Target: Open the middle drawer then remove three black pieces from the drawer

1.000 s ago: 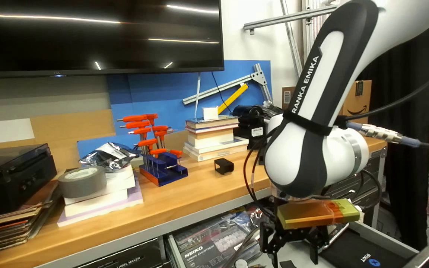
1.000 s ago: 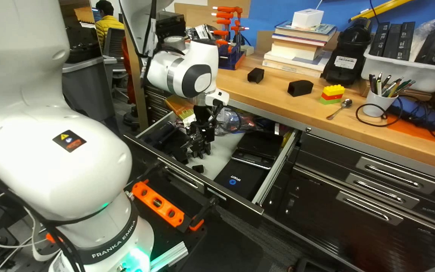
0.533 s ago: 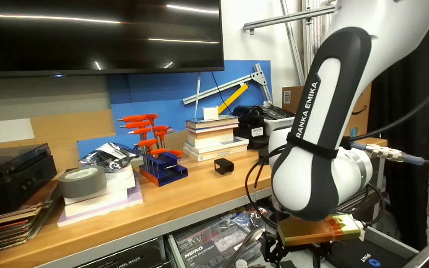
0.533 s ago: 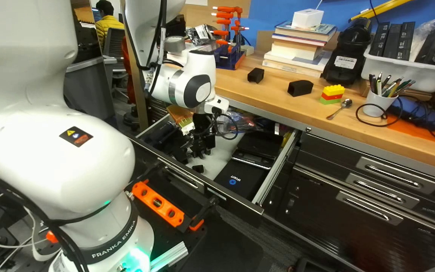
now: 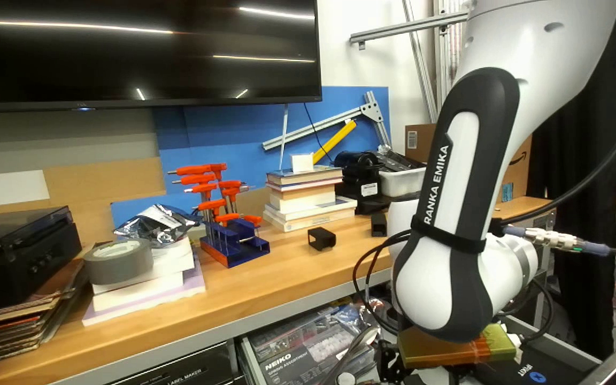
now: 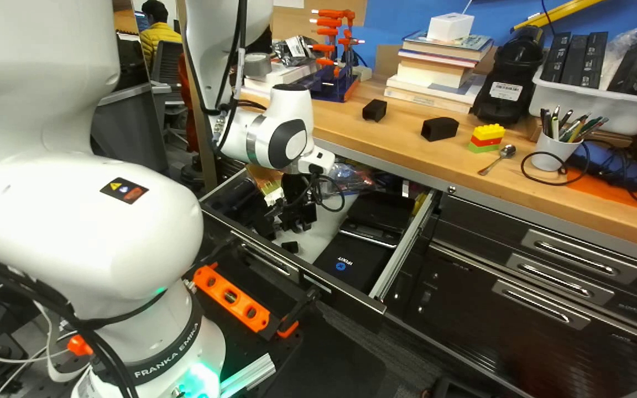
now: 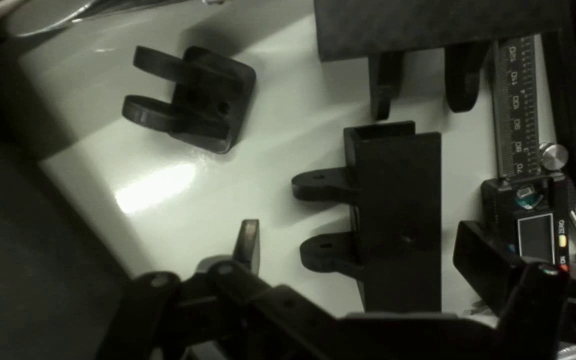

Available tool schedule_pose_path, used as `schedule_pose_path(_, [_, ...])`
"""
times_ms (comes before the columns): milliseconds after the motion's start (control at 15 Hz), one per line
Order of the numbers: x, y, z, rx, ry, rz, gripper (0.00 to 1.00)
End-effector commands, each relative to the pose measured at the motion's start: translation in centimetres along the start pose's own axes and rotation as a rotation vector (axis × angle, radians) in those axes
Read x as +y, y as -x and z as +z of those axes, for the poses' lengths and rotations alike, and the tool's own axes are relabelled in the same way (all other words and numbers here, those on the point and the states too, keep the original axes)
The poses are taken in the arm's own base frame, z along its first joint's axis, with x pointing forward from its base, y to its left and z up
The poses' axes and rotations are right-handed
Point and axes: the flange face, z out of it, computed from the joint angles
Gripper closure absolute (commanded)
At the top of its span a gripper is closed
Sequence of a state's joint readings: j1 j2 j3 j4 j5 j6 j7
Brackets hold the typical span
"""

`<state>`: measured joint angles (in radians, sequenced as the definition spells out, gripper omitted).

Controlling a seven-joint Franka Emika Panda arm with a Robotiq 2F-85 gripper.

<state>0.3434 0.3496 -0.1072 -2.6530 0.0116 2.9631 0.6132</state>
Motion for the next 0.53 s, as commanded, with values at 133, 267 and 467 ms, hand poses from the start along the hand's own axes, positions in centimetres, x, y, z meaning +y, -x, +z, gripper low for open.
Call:
schedule_pose_path(133, [-0.39, -0.01, 0.66, 0.037, 0.001, 0.013, 0.2])
schedule_pose_path(267, [-0.41, 0.1, 0.79, 0.041, 0.004, 0.006, 0.32])
schedule_pose_path(467, [-0.48, 0.21, 0.87, 0.039, 0.009, 0.001, 0.59])
